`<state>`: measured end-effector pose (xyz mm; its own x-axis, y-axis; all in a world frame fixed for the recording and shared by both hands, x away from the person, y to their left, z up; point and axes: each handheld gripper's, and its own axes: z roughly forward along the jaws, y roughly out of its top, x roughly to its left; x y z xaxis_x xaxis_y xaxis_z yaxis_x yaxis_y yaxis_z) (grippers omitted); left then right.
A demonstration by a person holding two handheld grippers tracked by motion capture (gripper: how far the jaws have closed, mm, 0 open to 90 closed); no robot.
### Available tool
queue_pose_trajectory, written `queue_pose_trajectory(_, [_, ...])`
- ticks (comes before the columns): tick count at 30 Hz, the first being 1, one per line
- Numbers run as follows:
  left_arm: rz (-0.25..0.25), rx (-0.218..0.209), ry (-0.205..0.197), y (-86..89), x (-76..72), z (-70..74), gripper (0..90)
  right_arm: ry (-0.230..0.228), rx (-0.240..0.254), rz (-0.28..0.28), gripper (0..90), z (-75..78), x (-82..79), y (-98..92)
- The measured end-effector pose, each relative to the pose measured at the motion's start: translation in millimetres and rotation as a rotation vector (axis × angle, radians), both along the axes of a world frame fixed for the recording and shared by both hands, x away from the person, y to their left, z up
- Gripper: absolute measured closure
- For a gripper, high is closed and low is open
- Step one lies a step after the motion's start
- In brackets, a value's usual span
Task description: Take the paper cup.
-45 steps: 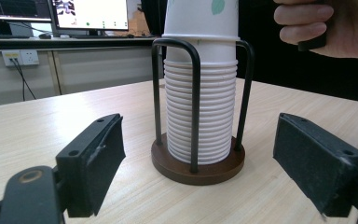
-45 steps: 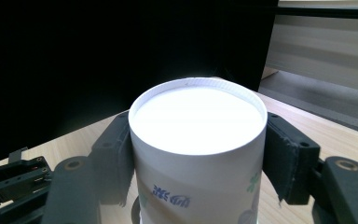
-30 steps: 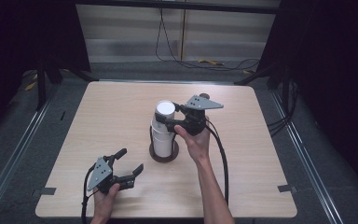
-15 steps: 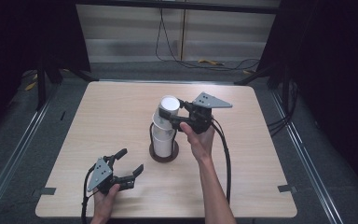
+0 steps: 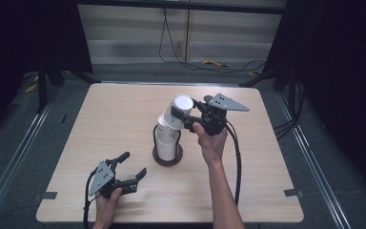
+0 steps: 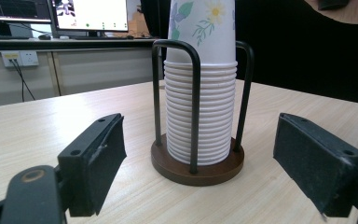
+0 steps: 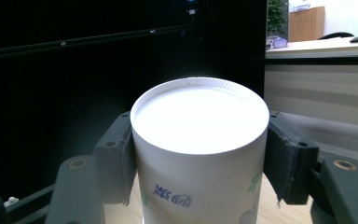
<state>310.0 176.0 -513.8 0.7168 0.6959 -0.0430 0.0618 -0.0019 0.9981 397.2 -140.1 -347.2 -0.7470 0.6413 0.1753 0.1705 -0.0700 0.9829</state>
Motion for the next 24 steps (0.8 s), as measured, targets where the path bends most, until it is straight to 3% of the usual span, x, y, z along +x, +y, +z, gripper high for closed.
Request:
queue_pose_trajectory(6, [-0.016,0.020,-0.005,0.8,1.6,0.6,18.0,0.002,-0.003,-0.015,35.1,1.1,-4.1,-10.3])
queue_pose_trajectory(14, [-0.008,0.007,0.009,0.2,1.8,0.5,17.9,0.021,-0.006,-0.012,35.1,-1.2,-10.6,-25.0])
queue_pose_trajectory(17, [-0.027,0.032,0.010,-1.2,2.1,1.3,20.7,0.019,-0.023,-0.018,35.0,-2.0,-16.0,-31.7])
queue_pose_trajectory(19, [-0.033,0.052,0.005,-3.2,0.5,1.9,19.7,0.023,-0.023,-0.013,35.0,-3.6,-19.5,-36.1])
queue_pose_trajectory(24, [-0.057,0.043,0.024,-4.1,0.2,2.3,15.7,0.034,-0.044,-0.017,35.1,-9.8,-25.3,-40.9])
